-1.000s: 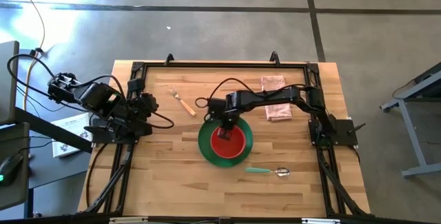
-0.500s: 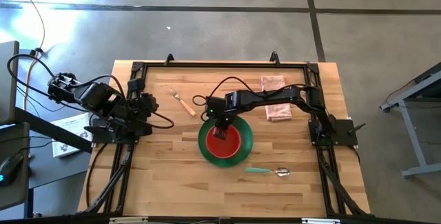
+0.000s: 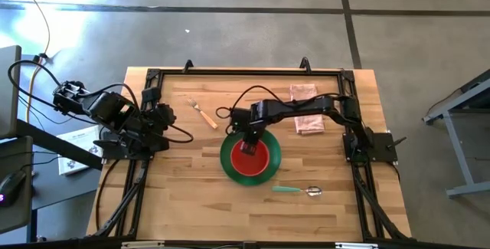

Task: Set table place
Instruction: Put the light orange spoon beside the green plate

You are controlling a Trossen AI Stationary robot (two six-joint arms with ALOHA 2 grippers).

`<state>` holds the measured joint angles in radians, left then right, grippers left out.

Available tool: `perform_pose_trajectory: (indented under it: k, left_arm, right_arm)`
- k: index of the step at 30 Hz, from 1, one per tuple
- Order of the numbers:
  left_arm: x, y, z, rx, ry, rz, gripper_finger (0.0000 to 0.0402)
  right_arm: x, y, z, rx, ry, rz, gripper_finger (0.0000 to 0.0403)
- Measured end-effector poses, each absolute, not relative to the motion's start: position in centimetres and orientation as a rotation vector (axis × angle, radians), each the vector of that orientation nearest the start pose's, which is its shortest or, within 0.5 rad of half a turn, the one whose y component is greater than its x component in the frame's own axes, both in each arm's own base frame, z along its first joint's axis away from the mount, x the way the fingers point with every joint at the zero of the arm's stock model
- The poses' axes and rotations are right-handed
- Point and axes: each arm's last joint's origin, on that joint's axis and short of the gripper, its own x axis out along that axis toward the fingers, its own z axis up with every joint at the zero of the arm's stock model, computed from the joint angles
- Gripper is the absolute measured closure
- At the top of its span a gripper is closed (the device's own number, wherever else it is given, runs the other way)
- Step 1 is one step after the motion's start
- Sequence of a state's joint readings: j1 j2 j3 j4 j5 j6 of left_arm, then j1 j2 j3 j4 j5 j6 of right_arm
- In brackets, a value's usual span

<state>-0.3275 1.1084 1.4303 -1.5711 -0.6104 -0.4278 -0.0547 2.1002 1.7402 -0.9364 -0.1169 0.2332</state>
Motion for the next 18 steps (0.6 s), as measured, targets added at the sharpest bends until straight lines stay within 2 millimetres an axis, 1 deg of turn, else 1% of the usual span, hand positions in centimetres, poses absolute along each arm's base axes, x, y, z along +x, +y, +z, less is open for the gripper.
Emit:
perform_pose_trajectory:
  k: [4, 9, 14, 18]
  left_arm:
    - [14.2, -3.1, 38.7, 0.186, 1.026, 0.470, 0.0400]
    - [14.6, -3.2, 38.4, 0.224, 1.049, 0.456, 0.0392]
    - [15.7, -3.6, 36.7, 0.260, 1.103, 0.460, 0.0369]
    - [16.8, -4.0, 35.0, 0.265, 1.080, 0.441, 0.0329]
  right_arm:
    - [43.4, -2.0, 22.7, 0.292, 1.265, -0.085, 0.0336]
    - [43.6, -2.1, 26.2, 0.240, 1.237, -0.086, 0.0336]
    - [42.7, -2.2, 30.1, 0.177, 1.248, -0.128, 0.0336]
    - [41.4, -2.3, 32.9, 0.122, 1.285, -0.194, 0.0336]
